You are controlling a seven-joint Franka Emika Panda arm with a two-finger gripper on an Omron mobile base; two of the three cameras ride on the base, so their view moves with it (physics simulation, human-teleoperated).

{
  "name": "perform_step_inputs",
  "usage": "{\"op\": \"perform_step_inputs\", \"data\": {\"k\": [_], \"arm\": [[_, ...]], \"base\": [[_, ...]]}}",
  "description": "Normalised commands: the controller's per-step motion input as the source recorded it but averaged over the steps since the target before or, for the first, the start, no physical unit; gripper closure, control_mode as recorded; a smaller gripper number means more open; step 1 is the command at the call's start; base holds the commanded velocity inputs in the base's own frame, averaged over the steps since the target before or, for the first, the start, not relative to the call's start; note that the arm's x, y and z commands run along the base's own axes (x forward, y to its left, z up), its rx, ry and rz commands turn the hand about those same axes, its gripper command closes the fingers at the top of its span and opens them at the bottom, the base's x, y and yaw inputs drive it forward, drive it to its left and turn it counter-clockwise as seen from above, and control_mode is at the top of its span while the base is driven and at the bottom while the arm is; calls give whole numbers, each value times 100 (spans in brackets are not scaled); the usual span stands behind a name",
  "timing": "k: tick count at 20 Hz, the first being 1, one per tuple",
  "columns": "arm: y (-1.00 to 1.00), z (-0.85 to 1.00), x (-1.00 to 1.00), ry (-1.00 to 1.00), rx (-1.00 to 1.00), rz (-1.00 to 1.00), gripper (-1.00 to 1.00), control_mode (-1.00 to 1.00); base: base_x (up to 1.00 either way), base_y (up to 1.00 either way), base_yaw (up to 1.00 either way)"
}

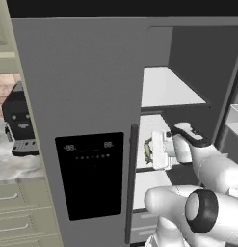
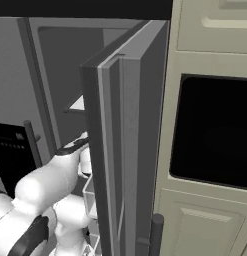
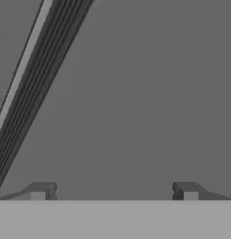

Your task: Gather the bell pepper and squash from the fridge and place them on a tray on the dining counter. Then gather the fishs from the fridge and place them on the other tray.

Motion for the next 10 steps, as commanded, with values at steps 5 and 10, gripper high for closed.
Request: {"op": "perform_step_inputs", "data": {"k": [5, 10], "arm": [[-11, 100, -33, 8, 0, -10, -100, -100], [-2, 88, -20, 19, -6, -21, -100, -100]], "base": [[0, 0, 0], [0, 0, 0]]}}
